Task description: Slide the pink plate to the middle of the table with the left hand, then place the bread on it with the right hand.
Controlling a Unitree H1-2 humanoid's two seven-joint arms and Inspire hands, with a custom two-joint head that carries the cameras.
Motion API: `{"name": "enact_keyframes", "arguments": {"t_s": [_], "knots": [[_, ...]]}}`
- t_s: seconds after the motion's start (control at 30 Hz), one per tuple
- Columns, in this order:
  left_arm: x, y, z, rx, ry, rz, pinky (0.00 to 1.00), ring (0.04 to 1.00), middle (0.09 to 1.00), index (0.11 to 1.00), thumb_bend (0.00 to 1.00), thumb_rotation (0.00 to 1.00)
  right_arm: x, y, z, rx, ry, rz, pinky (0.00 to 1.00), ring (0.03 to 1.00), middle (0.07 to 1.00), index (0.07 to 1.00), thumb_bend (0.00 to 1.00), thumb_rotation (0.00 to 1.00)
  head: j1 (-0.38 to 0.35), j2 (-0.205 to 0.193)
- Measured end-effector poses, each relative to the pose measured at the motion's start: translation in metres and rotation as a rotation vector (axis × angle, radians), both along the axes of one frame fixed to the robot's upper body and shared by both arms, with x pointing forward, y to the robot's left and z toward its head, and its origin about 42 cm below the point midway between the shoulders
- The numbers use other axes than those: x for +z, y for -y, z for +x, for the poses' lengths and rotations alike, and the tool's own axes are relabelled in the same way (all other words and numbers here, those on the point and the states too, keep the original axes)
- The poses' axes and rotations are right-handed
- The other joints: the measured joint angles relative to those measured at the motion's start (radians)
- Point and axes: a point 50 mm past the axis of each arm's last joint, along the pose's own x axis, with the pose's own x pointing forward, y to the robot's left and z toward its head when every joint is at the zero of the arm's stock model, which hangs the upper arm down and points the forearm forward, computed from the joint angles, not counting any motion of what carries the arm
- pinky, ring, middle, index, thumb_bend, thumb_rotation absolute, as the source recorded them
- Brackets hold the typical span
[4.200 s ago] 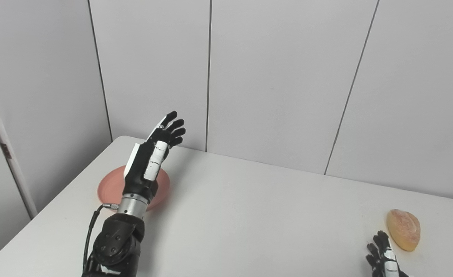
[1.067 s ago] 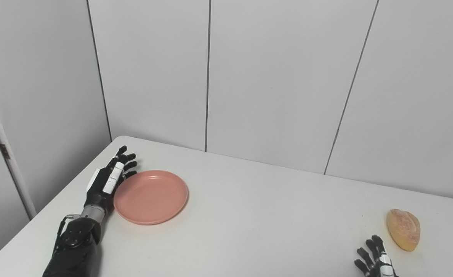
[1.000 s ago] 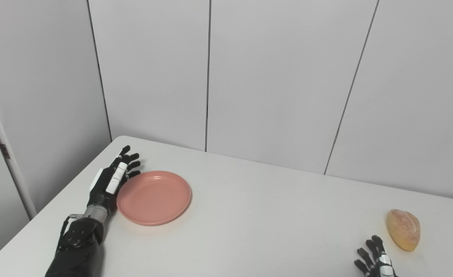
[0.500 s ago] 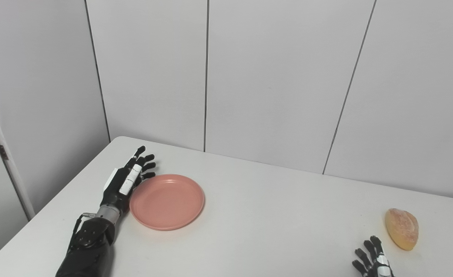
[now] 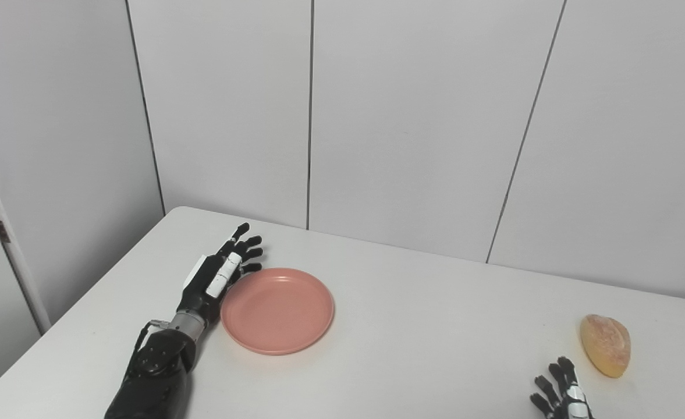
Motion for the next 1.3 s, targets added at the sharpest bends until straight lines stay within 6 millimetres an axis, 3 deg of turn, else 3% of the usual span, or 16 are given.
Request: {"name": "enact_keyframes", "arguments": {"t_s": [0.23,0.43,1.0,1.3], "knots": [[-0.001,0.029,0.012,-0.013,0.000,-0.050,0.77,0.863,0.898,0.962,0.96,0.83,0.000,0.000,0.000,-0.001,-0.004,-0.003,0.90,0.922,0.972,0.976,0.72,1.00,-0.011,0.003],[-0.003,0.057,0.020,-0.068,-0.014,-0.047,0.78,0.879,0.913,0.976,0.94,0.85,0.000,-0.004,0.000,-0.001,-0.014,-0.005,0.90,0.917,0.971,0.977,0.72,1.00,-0.017,0.006],[-0.006,0.088,0.028,-0.102,-0.037,-0.090,0.80,0.883,0.920,0.987,0.94,0.83,0.003,-0.010,-0.002,-0.003,-0.018,-0.018,0.87,0.901,0.967,0.969,0.71,1.00,-0.040,0.026],[-0.007,0.104,0.030,-0.105,-0.052,-0.123,0.82,0.879,0.899,0.960,0.96,0.82,0.006,-0.021,-0.003,-0.006,-0.038,-0.019,0.86,0.895,0.967,0.961,0.70,1.00,-0.123,0.069]]}}
